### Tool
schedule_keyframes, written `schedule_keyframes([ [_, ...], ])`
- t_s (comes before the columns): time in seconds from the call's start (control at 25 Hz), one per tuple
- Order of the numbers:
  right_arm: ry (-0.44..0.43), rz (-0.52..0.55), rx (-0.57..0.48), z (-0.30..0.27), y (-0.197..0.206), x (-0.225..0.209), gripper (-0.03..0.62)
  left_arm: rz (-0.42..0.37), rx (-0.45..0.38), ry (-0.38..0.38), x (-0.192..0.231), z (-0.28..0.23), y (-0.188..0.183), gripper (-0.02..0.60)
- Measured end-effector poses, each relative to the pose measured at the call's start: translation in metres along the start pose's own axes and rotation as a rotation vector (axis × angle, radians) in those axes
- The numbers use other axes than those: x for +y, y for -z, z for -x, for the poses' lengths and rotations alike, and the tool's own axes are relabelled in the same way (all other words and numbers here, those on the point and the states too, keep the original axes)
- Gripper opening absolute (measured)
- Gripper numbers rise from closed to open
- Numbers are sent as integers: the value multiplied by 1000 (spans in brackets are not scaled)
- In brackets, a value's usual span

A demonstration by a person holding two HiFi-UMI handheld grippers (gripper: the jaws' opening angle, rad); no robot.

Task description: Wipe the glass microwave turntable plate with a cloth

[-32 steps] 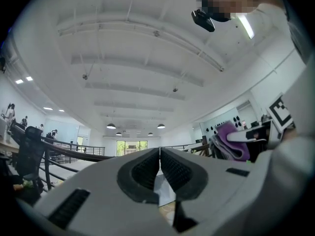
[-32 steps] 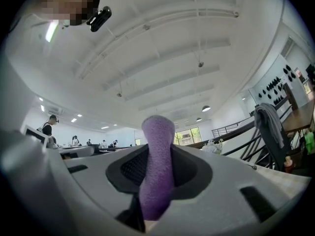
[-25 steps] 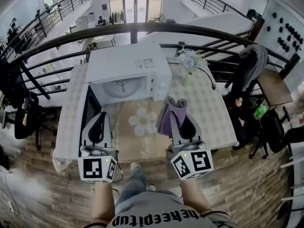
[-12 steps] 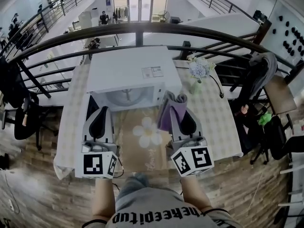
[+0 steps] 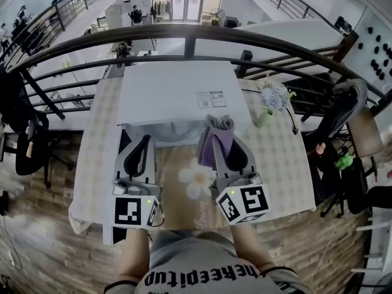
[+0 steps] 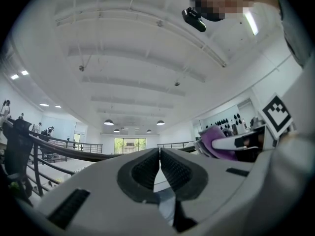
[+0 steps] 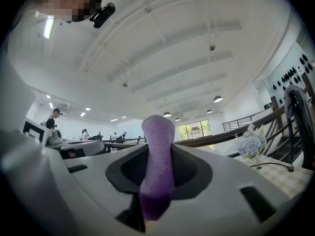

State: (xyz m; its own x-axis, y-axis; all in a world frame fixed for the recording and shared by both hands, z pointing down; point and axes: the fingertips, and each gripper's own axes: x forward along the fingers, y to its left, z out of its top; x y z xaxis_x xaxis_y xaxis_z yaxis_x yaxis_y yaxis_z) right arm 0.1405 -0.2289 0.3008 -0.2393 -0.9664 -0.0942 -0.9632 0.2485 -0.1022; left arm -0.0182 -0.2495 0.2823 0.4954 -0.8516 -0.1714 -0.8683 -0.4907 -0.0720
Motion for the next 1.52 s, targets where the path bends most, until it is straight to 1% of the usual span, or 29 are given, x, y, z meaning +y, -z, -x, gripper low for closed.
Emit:
schedule_keyframes([
  [0.16, -49, 33, 53, -21, 20, 16, 100, 10, 3, 19, 3, -8, 11, 11],
  [0.28, -99, 64, 109, -31, 42, 25, 100, 25, 15, 14, 3, -13, 23, 11],
  [0.36, -138, 83, 157, -36, 60, 29, 101, 39, 36, 2, 2, -13, 33, 11],
  [0.44, -181, 99, 211, -41, 78, 32, 101, 52, 79, -11, 1, -9, 46, 11],
  [0.52, -215, 106, 262, -46, 97, 35, 101, 53, 80, -41, 4, -9, 51, 11],
  [0.6, -240, 111, 308, -50, 114, 35, 101, 54, 69, -73, 7, -9, 52, 11],
  [0.68, -262, 115, 354, -54, 129, 35, 101, 58, 81, -97, 9, -7, 56, 11],
  [0.8, -282, 120, 420, -61, 152, 32, 101, 65, 137, -103, 5, 1, 72, 11],
  [0.92, -286, 132, 473, -68, 174, 27, 103, 66, 175, -99, -1, 8, 85, 11],
  [1.2, -238, 173, 567, -93, 212, 18, 102, 68, 196, -82, 0, 17, 95, 11],
  [1.52, -173, 202, 626, -118, 232, 3, 101, 80, 204, -12, -1, 11, 105, 11],
])
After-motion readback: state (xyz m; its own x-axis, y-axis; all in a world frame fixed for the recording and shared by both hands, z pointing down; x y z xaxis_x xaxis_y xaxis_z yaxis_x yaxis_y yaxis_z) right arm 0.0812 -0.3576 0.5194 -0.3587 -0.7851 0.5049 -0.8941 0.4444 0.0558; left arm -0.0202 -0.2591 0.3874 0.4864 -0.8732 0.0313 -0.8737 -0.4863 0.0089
